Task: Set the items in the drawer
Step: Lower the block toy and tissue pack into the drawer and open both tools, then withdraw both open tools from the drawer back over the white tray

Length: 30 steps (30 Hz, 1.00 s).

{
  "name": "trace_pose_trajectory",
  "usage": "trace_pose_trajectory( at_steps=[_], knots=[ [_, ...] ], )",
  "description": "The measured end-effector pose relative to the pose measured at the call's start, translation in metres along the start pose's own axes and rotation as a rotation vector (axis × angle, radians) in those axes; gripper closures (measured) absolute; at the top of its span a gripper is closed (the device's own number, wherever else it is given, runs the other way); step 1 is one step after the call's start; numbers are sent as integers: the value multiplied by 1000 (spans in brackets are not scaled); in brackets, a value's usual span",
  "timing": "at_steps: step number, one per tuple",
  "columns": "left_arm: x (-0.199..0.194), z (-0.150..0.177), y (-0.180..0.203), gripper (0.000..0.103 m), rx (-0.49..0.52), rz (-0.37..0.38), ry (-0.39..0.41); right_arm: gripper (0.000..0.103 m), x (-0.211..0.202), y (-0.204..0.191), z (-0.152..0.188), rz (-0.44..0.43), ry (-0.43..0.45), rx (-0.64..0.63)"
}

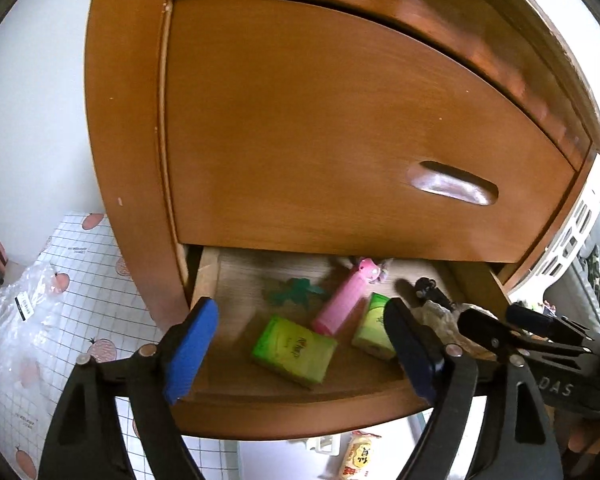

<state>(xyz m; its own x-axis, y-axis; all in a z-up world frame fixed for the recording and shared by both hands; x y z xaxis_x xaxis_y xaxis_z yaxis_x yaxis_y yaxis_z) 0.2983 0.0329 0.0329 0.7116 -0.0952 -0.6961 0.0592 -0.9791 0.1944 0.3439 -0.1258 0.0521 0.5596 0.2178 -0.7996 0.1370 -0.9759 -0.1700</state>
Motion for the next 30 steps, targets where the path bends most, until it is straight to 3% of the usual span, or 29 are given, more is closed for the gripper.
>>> trace_pose_trajectory(
  at_steps=[6, 20, 24, 30],
  knots=[
    [-14, -7, -7, 0, -17, -34, 61, 0, -1, 3, 3, 4, 11, 0],
    [-64, 10, 1, 0, -24, 13, 133, 0, -38, 9, 22, 5, 116, -17],
    [-79, 29, 9, 0, -9, 44, 151, 0, -56, 15, 39, 19, 152, -19],
    [-73, 80, 21, 0, 5, 113, 69, 0, -56, 22, 80, 22, 132, -14]
  ],
)
Point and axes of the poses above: each gripper's, at about its wrist camera, not at the fingertips, and x roughly the way its jaws point, y to its right, z to its underside, the point moved 8 cm from there along x, roughly the way its jaws point, and after that the axes turned 3 degrees about -y, right-handed, at the moved point
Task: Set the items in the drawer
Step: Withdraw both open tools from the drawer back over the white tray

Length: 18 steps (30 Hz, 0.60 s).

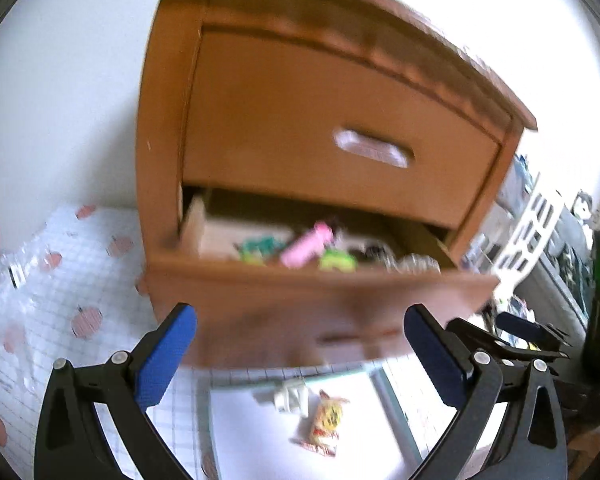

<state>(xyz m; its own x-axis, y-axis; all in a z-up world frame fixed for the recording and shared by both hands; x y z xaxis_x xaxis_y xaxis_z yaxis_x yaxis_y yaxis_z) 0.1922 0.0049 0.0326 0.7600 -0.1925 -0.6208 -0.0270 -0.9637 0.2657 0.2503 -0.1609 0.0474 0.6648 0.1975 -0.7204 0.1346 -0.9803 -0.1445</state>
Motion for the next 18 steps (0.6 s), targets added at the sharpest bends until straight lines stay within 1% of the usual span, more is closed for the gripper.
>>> trace_pose_trajectory(
  at_steps=[2, 5, 8, 10, 13, 15, 18],
  knots=[
    [8, 15, 1, 0, -5, 12, -45, 0, 6, 0, 17, -1, -26, -3],
    [25, 44, -3, 0, -30, 10, -119, 0, 16, -1, 41, -4, -66, -2],
    [40, 69, -12, 0, -58, -15, -176, 0, 30, -1, 63, -4, -112, 1],
    [51, 86, -21, 0, -81, -44, -211, 0, 41, 1, 78, 1, -142, 0],
    [68, 108, -31, 0, -87, -81, -264, 0, 62, 5, 105, 12, -205, 3],
    [77, 121, -36, 0, -98, -86, -286, 0, 78, 9, 123, 15, -257, 27],
    [91, 136, -44, 0, -112, -100, -325, 0, 97, 13, 145, -3, -318, 75]
  ],
)
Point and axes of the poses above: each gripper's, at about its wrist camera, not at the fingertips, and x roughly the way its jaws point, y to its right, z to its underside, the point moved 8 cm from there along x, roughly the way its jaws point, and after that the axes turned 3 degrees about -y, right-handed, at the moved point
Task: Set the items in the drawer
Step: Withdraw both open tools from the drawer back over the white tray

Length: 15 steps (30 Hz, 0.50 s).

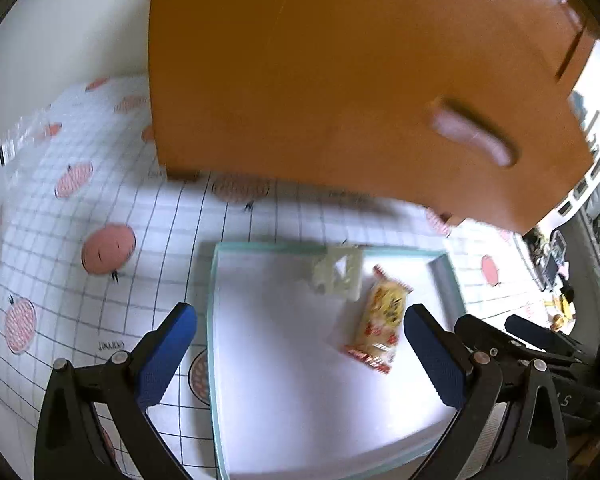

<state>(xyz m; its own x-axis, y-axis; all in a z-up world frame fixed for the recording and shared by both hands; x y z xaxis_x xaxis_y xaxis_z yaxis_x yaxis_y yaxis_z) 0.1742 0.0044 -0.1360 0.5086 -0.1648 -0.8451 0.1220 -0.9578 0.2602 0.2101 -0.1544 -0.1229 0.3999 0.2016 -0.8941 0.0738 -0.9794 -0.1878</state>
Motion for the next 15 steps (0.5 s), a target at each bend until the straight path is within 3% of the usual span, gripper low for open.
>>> trace_pose_trajectory(
  at_steps=[3, 15],
  knots=[
    [11, 4, -7, 0, -20, -4, -21, 0, 24, 1, 10, 9, -59, 8],
    [38, 6, -21, 0, -69, 4, -52, 0, 74, -9, 25, 19, -157, 8]
  ],
)
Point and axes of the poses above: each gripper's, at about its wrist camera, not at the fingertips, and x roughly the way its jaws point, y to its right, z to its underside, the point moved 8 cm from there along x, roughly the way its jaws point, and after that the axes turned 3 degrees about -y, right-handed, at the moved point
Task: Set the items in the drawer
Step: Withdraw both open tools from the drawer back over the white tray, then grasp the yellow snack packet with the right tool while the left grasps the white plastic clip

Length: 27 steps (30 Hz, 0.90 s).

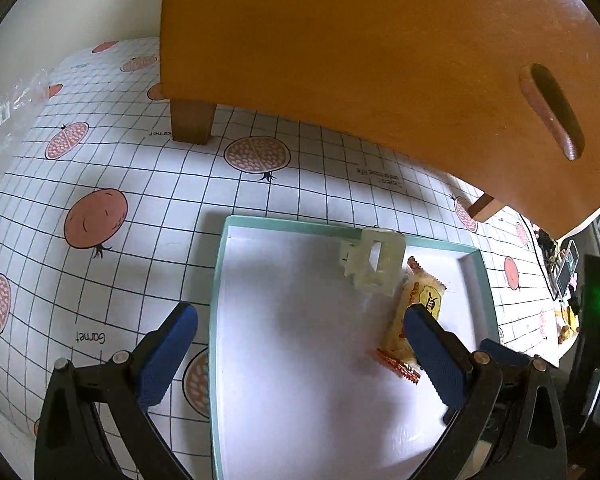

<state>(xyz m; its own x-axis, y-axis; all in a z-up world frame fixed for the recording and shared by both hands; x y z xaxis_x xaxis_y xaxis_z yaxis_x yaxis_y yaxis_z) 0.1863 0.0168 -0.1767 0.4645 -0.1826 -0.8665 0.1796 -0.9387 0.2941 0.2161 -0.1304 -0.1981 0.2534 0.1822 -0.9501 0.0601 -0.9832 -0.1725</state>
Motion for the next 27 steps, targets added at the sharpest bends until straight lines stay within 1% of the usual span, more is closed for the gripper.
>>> trace_pose_trajectory(
  at_steps=[6, 13, 17, 23, 25, 27],
  knots=[
    [9, -6, 5, 0, 4, 19, -12, 0, 19, -8, -2, 1, -22, -3],
    [22, -12, 23, 0, 55, 23, -27, 0, 34, -4, -9, 27, -27, 24],
    [30, -15, 32, 0, 90, 5, -32, 0, 38, 2, -11, 58, -27, 18],
    [42, -18, 44, 0, 157, -45, -27, 2, 39, 20, -13, 106, -13, 27],
    [46, -19, 46, 1, 166, -60, -27, 3, 39, 25, -13, 109, -8, 35],
    [49, -21, 48, 3, 171, -66, -26, 3, 40, 28, -14, 96, -1, 41]
  ],
)
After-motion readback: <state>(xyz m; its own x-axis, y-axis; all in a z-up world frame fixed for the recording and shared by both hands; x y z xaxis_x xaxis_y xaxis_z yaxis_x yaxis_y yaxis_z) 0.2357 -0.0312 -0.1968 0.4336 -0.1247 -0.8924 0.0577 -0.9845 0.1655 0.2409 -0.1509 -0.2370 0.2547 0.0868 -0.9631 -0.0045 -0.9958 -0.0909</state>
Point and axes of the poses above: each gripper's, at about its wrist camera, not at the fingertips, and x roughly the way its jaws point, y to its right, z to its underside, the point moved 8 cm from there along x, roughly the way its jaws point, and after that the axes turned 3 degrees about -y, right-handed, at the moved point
